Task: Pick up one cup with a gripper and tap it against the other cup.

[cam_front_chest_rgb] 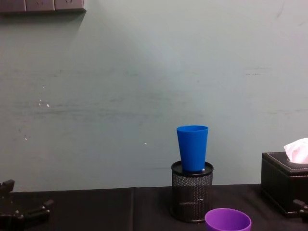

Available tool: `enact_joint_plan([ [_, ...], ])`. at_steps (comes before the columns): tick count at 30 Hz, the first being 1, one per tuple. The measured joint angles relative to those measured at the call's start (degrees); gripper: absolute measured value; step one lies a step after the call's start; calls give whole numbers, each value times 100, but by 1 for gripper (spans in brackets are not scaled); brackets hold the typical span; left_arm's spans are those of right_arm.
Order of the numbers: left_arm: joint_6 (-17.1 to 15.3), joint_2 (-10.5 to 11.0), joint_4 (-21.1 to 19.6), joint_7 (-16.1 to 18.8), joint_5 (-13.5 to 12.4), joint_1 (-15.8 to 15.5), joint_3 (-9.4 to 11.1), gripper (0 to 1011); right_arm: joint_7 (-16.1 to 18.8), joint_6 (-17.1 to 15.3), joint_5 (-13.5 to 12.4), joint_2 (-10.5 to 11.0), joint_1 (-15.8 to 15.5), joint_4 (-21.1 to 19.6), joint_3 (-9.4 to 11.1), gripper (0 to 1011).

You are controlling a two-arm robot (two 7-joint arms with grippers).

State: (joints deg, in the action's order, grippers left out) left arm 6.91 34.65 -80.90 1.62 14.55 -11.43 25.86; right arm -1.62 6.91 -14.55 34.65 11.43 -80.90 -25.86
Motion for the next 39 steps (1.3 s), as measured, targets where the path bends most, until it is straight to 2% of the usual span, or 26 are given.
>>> enact_joint_plan([
  [39,0,0,0,0,0,0,0,1005,0,0,0,0,0,0,0,1003],
])
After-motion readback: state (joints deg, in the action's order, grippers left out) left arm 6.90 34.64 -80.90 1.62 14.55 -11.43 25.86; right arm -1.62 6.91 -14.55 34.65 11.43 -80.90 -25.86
